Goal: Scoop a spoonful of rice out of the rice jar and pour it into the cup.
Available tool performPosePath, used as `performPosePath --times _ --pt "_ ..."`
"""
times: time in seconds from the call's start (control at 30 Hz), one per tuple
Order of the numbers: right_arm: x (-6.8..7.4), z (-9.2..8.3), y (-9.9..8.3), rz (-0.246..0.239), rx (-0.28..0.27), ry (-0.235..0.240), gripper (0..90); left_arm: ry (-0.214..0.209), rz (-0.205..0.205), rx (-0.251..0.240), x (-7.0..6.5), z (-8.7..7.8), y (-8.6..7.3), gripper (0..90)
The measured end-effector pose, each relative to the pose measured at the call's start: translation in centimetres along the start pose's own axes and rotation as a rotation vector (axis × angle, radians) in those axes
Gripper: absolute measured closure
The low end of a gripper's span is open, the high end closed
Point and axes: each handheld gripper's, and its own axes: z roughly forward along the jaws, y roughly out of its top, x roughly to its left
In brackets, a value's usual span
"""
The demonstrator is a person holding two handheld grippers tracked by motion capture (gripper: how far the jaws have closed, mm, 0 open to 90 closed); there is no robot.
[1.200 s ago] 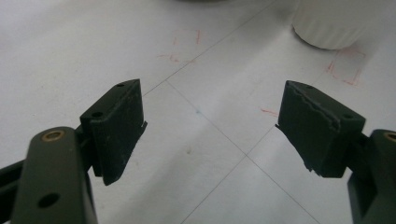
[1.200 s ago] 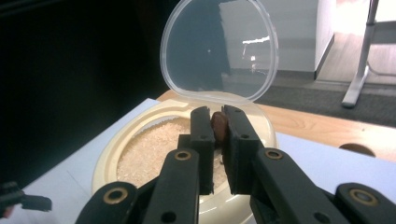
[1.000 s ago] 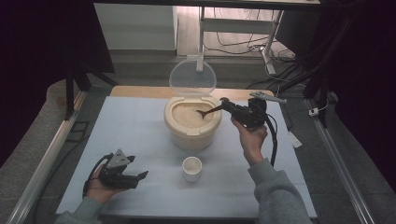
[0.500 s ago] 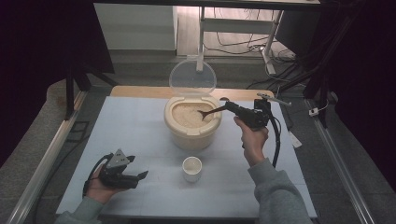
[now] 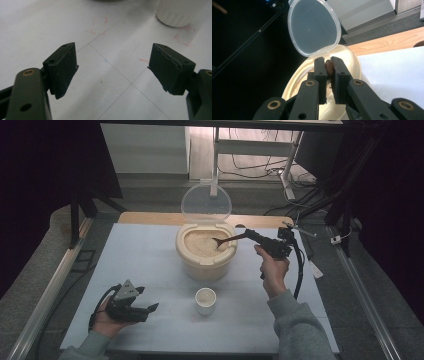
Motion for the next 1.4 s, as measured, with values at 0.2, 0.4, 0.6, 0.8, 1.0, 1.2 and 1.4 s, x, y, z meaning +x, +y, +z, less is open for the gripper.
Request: performPosePath --times 0.2,0.4,0.6,0.8,1.0,1.2,1.4 --pt "0.0 0.0 0.0 0.021 -0.007 0.01 83.2 0.0 0.0 0.0 0.0 0.0 0.0 22.5" --pt "-0.4 -0.1 0.0 0.057 -0.017 0.022 83.2 -0.001 0.0 -0.001 0.0 0.0 0.0 22.5" --pt "-1.0 -0.4 0.0 0.119 -0.036 0.044 83.1 0.0 0.001 0.001 0.0 0.0 0.0 22.5" --pt "-1.3 -0.8 0.2 0.142 -0.043 0.061 83.2 0.0 0.003 0.002 0.0 0.1 0.0 22.5" --pt "-1.4 -0.9 0.2 0.162 -0.044 0.073 83.2 0.0 0.006 0.004 0.0 0.0 0.0 22.4" --pt "-1.7 -1.0 0.1 0.192 -0.042 0.09 83.2 0.0 0.003 0.002 0.0 0.1 0.0 22.4" --pt "-1.4 -1.4 0.2 0.199 -0.041 0.109 83.2 0.0 0.006 0.004 -0.1 0.1 0.1 22.4"
